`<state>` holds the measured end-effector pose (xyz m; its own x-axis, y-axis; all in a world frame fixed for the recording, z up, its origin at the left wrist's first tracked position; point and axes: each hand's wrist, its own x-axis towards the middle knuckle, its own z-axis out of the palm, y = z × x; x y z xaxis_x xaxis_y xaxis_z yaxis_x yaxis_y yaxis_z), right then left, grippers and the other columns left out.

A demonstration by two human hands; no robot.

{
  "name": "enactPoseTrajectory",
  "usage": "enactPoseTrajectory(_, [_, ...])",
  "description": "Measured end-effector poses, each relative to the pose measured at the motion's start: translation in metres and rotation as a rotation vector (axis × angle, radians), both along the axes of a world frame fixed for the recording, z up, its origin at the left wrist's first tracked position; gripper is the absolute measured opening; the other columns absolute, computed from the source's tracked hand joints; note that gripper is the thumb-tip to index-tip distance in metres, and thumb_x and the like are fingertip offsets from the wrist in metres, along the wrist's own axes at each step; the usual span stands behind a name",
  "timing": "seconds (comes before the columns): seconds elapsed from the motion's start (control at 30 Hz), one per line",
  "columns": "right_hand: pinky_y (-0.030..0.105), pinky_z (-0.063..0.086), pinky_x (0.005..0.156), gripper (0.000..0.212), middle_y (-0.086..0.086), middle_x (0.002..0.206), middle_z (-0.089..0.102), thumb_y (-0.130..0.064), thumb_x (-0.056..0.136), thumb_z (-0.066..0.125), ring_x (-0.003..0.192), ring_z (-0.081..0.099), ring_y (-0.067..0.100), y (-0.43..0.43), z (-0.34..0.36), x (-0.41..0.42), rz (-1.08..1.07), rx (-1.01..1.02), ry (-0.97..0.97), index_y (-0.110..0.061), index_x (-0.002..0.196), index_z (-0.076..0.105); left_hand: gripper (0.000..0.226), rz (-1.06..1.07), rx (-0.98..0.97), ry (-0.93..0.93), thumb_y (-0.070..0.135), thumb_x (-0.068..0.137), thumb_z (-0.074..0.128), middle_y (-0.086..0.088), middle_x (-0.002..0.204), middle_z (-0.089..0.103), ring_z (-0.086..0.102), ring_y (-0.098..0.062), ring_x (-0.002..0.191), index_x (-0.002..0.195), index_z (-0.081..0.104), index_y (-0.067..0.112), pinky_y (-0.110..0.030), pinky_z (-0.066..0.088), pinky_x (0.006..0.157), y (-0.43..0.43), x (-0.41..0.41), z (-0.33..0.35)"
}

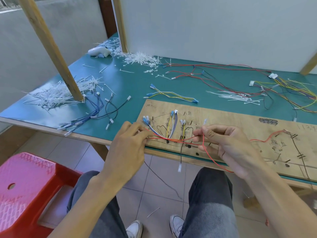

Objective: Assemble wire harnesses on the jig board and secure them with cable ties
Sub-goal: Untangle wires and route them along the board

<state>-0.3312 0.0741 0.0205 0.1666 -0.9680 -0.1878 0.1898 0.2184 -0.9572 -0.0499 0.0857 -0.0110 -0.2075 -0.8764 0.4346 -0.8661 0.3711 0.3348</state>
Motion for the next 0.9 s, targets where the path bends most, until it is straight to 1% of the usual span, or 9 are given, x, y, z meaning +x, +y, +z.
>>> enactPoseTrajectory(0.1, [0.025, 0.063, 0.064, 0.03, 0.022, 0.105, 0.078, -0.03, 0.083, 0.084, 0.094, 0.079, 0.026, -0.003, 0.002, 0.002, -0.014, 0.021, 0.037, -0.002, 0.094, 0.082, 0.04, -0.102, -0.046, -0.095, 0.002, 0.085, 0.073, 0.003, 0.119, 0.063, 0.054, -0.022, 0.111, 0.122, 0.072, 0.017, -0.042, 0.054, 0.088, 0.001, -0.01, 0.004])
enactPoseTrajectory(0.23, [0.022, 0.06, 0.058, 0.029, 0.022, 0.099, 0.079, -0.03, 0.079, 0.087, 0.084, 0.08, 0.022, -0.007, 0.004, 0.003, -0.012, 0.045, 0.091, -0.003, 0.091, 0.083, 0.048, -0.289, -0.035, -0.268, 0.013, 0.088, 0.067, 0.006, 0.133, 0.06, 0.051, -0.02, 0.124, 0.135, 0.064, 0.021, -0.04, 0.048, 0.1, 0.001, -0.032, 0.005])
enactPoseTrajectory(0.33, [0.021, 0.06, 0.057, 0.031, 0.022, 0.097, 0.079, -0.031, 0.075, 0.087, 0.075, 0.078, 0.017, -0.011, 0.004, 0.006, -0.007, 0.055, 0.122, -0.004, 0.09, 0.084, 0.048, -0.314, -0.005, -0.31, 0.015, 0.089, 0.059, 0.006, 0.134, 0.059, 0.05, -0.02, 0.125, 0.136, 0.063, 0.019, -0.042, 0.05, 0.099, -0.001, -0.037, 0.002])
enactPoseTrajectory(0.43, [0.023, 0.061, 0.057, 0.02, 0.02, 0.093, 0.079, -0.021, 0.088, 0.079, 0.071, 0.076, 0.02, -0.016, 0.003, 0.007, -0.01, 0.035, 0.162, -0.002, 0.091, 0.083, 0.049, -0.321, -0.011, -0.356, 0.019, 0.089, 0.046, 0.003, 0.136, 0.056, 0.05, -0.022, 0.125, 0.136, 0.061, 0.016, -0.041, 0.051, 0.096, 0.002, -0.037, -0.003])
enactPoseTrajectory(0.53, [0.025, 0.056, 0.048, 0.013, 0.014, 0.081, 0.079, -0.015, 0.092, 0.08, 0.06, 0.071, 0.022, -0.02, -0.001, 0.014, -0.083, -0.06, 0.336, -0.003, 0.091, 0.082, 0.053, -0.308, -0.052, -0.458, 0.022, 0.09, 0.046, -0.001, 0.14, 0.055, 0.05, -0.024, 0.126, 0.141, 0.057, 0.013, -0.04, 0.046, 0.097, 0.005, -0.034, -0.006])
enactPoseTrajectory(0.67, [0.025, 0.052, 0.051, 0.012, 0.0, 0.066, 0.076, -0.032, 0.088, 0.086, 0.047, 0.062, 0.007, -0.032, -0.009, 0.029, -0.245, -0.223, 0.705, -0.021, 0.082, 0.084, 0.054, -0.335, -0.099, -0.532, 0.016, 0.085, 0.056, -0.007, 0.133, 0.055, 0.049, -0.028, 0.121, 0.138, 0.054, 0.008, -0.041, 0.038, 0.097, 0.007, -0.038, -0.008])
enactPoseTrajectory(0.73, [0.026, 0.057, 0.068, 0.015, -0.01, 0.076, 0.079, -0.041, 0.088, 0.085, 0.062, 0.067, -0.001, -0.037, -0.012, 0.035, -0.316, -0.317, 0.862, -0.028, 0.081, 0.085, 0.051, -0.349, -0.103, -0.549, 0.018, 0.086, 0.055, -0.007, 0.13, 0.054, 0.048, -0.028, 0.119, 0.136, 0.054, 0.007, -0.042, 0.038, 0.096, 0.006, -0.04, -0.006])
enactPoseTrajectory(0.8, [0.032, 0.059, 0.082, 0.018, -0.012, 0.087, 0.081, -0.045, 0.09, 0.081, 0.085, 0.074, 0.007, -0.039, -0.014, 0.041, -0.325, -0.375, 0.994, -0.028, 0.084, 0.085, 0.046, -0.355, -0.1, -0.546, 0.019, 0.088, 0.051, -0.005, 0.128, 0.053, 0.048, -0.027, 0.117, 0.133, 0.055, 0.008, -0.043, 0.041, 0.094, 0.003, -0.04, -0.003])
enactPoseTrajectory(0.9, [0.033, 0.057, 0.078, 0.02, -0.007, 0.087, 0.08, -0.041, 0.092, 0.079, 0.086, 0.074, 0.018, -0.041, -0.019, 0.05, -0.37, -0.461, 1.096, -0.024, 0.083, 0.085, 0.045, -0.358, -0.093, -0.569, 0.02, 0.09, 0.045, -0.005, 0.135, 0.049, 0.048, -0.026, 0.117, 0.132, 0.058, 0.01, -0.043, 0.041, 0.092, 0.0, -0.038, 0.0])
